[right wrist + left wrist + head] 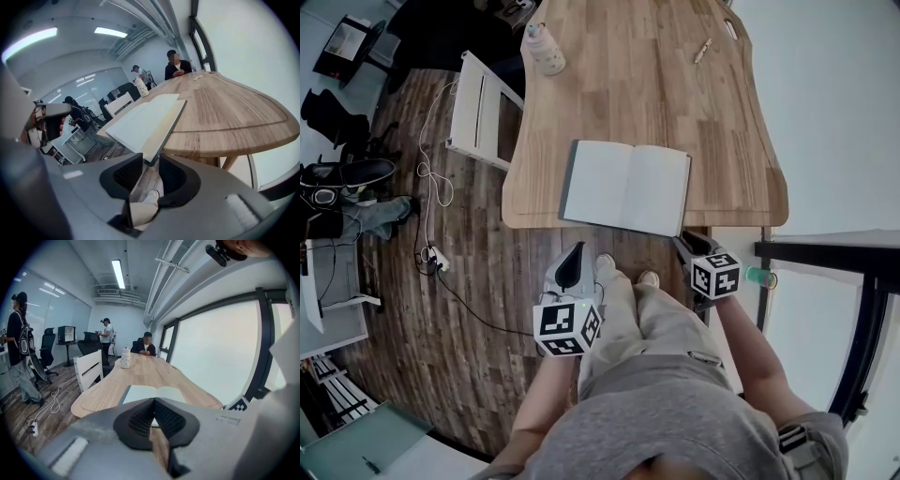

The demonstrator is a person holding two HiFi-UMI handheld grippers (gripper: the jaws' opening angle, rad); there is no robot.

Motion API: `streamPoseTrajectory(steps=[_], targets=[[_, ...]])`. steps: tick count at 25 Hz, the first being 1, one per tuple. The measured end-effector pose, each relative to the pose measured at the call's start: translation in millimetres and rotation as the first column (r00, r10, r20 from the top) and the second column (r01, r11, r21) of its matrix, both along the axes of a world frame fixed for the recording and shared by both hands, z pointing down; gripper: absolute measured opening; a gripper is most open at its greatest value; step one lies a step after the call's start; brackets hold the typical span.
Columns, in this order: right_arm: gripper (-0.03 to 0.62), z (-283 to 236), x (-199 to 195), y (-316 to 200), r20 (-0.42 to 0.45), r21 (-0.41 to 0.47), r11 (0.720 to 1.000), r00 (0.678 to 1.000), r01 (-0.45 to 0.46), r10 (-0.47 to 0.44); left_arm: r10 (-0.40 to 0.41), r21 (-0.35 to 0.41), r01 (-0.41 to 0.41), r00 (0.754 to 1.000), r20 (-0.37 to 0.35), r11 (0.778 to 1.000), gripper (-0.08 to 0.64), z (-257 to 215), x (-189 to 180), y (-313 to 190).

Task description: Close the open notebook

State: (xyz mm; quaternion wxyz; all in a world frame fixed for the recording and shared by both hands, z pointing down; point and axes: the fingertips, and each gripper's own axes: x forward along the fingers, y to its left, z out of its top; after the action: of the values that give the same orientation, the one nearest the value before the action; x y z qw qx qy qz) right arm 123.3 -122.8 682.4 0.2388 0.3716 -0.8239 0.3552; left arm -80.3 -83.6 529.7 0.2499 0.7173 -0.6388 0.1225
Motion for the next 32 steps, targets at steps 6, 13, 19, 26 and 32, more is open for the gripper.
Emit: streamPoseTrajectory(steps=[6, 13, 19, 26, 32], targets=[[0.107, 8, -3, 3, 0.008, -0.035, 0.999, 1.0, 0.018, -0.018, 0.005, 0.014, -0.005, 1.0, 0.011, 1.0, 0.003, -6, 2, -1], [0.096, 6, -4, 3, 0.044, -0.052, 0.998, 0.998, 0.038, -0.036, 0.001, 0.018, -0.001, 1.0, 0.017, 1.0, 0.003, -6, 4, 2], [0.078, -4, -3, 5, 0.059, -0.019, 0.999, 0.997, 0.051, -0.05, -0.001, 0.035, 0.001, 1.0, 0.015, 0.999, 0.003, -10, 11, 3], [0.054, -27, -5, 5, 0.08, 0.021, 0.997, 0.994, 0.078, -0.079, -0.007, 0.055, 0.006, 1.0, 0.016, 0.998, 0.003, -16, 15, 10], [0.034, -47, -9, 4, 0.117, 0.062, 0.995, 0.99, 0.077, -0.084, -0.028, 0.069, 0.026, 0.999, 0.018, 0.997, 0.003, -20, 13, 13]])
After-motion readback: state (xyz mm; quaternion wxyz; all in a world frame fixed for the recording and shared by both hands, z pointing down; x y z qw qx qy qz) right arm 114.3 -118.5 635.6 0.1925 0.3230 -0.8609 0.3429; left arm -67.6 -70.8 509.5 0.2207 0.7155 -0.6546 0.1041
